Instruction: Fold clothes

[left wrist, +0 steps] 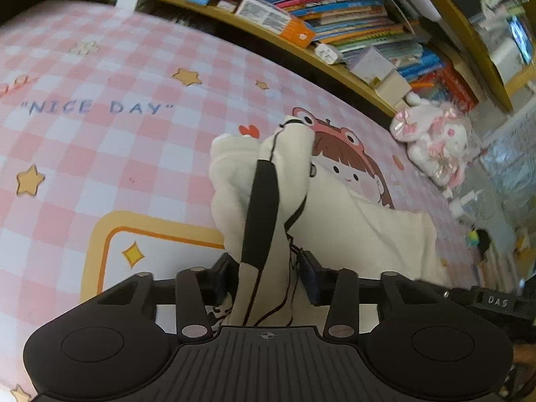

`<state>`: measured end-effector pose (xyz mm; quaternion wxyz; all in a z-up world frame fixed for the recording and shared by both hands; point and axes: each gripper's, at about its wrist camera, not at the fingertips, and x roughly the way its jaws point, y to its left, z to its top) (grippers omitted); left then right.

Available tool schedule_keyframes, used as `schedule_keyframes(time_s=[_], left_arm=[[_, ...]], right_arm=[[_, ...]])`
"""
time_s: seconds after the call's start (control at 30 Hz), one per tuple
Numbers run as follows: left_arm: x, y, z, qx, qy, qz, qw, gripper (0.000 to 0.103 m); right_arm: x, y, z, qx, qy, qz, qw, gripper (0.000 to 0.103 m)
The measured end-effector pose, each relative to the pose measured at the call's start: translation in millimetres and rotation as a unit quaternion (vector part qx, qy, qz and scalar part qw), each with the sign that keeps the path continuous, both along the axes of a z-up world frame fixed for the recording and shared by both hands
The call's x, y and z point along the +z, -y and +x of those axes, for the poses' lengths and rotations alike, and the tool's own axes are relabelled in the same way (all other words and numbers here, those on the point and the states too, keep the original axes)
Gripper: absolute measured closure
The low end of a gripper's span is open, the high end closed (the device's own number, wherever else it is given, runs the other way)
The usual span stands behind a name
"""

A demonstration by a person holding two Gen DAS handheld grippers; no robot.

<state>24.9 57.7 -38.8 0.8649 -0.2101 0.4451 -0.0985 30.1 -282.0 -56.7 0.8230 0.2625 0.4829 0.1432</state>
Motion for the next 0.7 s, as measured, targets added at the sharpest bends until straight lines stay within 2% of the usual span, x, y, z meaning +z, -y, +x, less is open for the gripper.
schedule_keyframes(time_s=[0.03, 0.1, 0.17, 0.27, 0.33, 0.47, 0.57, 0.6, 0.63, 0.7], left_arm=[[3.6, 4.4, -2.1, -0.009, 0.01, 0.017, 0.9998, 0.074], [7.1, 10.1, -4.6, -0.023, 0.019, 0.043, 0.9986, 0.074], [5.8, 7.4, -3.7, -0.022, 0.014, 0.041, 0.9988, 0.072], [1.3, -4.9, 0.2, -0.01, -0.004, 0.004, 0.9999, 0.066], [-2.4, -7.2, 2.5, -0.006, -0.012, -0.006, 0.9999, 0.063], [-4.9, -7.7, 3.1, -0.001, -0.01, -0.02, 0.9997, 0.057], [-5.6, -2.6, 4.8, 0.002, -0.007, -0.018, 0.9998, 0.061], [-5.2, -1.0, 4.3, 0.003, -0.005, -0.015, 0.9999, 0.069], [-4.4, 1.1, 3.5, 0.002, -0.003, -0.011, 0.9999, 0.071], [-2.2, 5.3, 1.2, 0.001, 0.003, -0.002, 1.0, 0.084]], right_arm=[[5.8, -6.0, -2.4, 0.012, 0.021, -0.023, 0.999, 0.073], [15.9, -17.9, -8.5, 0.037, 0.061, -0.066, 0.995, 0.076], [25.1, -28.8, -14.1, 0.061, 0.098, -0.106, 0.988, 0.076], [14.8, -17.0, -7.6, 0.042, 0.062, -0.075, 0.994, 0.072], [7.0, -7.5, -2.9, 0.025, 0.034, -0.05, 0.998, 0.062], [1.2, -2.7, 1.0, 0.016, 0.011, -0.029, 0.999, 0.057], [1.0, -6.1, 2.3, 0.024, 0.013, -0.026, 0.999, 0.055], [1.1, -8.0, 3.0, 0.028, 0.014, -0.026, 0.999, 0.055], [1.6, -10.8, 3.5, 0.035, 0.016, -0.032, 0.999, 0.059], [2.9, -15.9, 3.0, 0.047, 0.022, -0.043, 0.998, 0.069]])
